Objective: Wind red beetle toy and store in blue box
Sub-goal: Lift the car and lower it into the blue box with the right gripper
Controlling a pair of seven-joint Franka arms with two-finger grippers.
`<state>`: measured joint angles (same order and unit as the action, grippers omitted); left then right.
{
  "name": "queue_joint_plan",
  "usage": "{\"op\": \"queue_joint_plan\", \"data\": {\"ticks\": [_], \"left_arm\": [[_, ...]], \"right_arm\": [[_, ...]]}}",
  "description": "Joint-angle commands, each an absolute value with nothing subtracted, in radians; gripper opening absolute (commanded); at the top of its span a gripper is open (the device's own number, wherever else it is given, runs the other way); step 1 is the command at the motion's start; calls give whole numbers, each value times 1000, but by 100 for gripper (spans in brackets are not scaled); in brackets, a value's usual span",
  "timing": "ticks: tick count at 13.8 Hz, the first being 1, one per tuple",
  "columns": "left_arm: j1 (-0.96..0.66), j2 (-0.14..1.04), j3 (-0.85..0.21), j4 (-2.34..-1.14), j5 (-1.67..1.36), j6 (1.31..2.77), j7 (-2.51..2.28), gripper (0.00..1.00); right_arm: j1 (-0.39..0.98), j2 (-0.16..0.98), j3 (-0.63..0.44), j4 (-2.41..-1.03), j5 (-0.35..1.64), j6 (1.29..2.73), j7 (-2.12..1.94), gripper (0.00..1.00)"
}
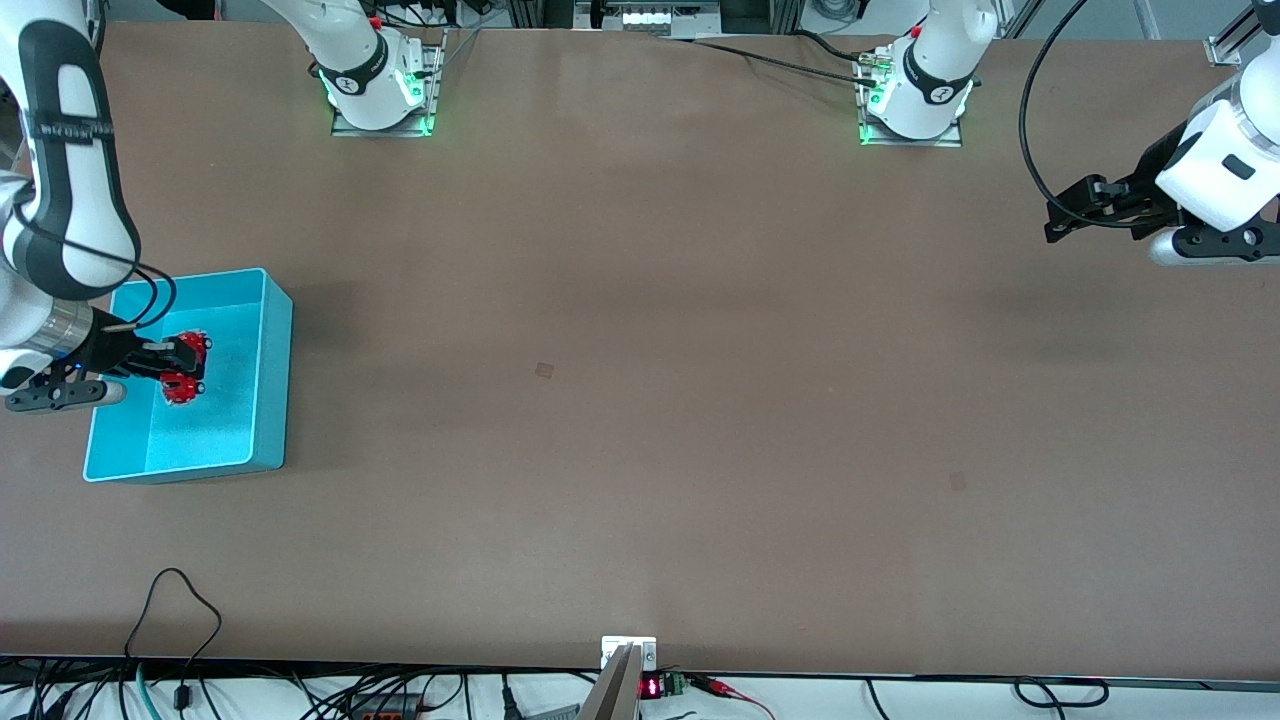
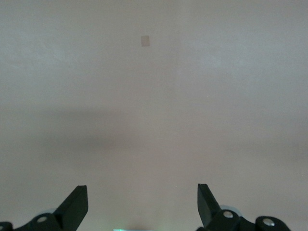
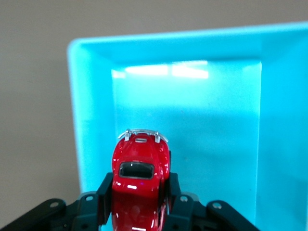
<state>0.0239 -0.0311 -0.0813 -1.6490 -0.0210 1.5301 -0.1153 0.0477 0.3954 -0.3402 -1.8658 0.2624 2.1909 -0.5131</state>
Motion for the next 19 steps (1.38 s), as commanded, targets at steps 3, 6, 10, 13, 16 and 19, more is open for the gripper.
{"op": "queue_joint_plan", "data": {"ticks": [3, 6, 10, 13, 16, 19], "left_arm": [[29, -31, -87, -1629, -2, 1509, -121, 100], [29, -31, -87, -1629, -2, 1509, -121, 100], [31, -31, -87, -1629, -2, 1509, -121, 100], [31, -31, -87, -1629, -2, 1509, -121, 100], [31, -31, -86, -1629, -2, 1509, -121, 100], [31, -31, -84, -1629, -2, 1509, -121, 100]], "right_arm": [[25, 503, -334, -1815, 255, 2187, -491, 0], [26, 573, -334, -1815, 252, 2293, -494, 0], [31, 638, -333, -1819, 253, 2382, -502, 2], [28, 655, -333, -1825, 256, 2395, -500, 22], [32, 650, -331, -1825, 265, 2396, -499, 100], [34, 611, -331, -1822, 267, 2382, -492, 100]]}}
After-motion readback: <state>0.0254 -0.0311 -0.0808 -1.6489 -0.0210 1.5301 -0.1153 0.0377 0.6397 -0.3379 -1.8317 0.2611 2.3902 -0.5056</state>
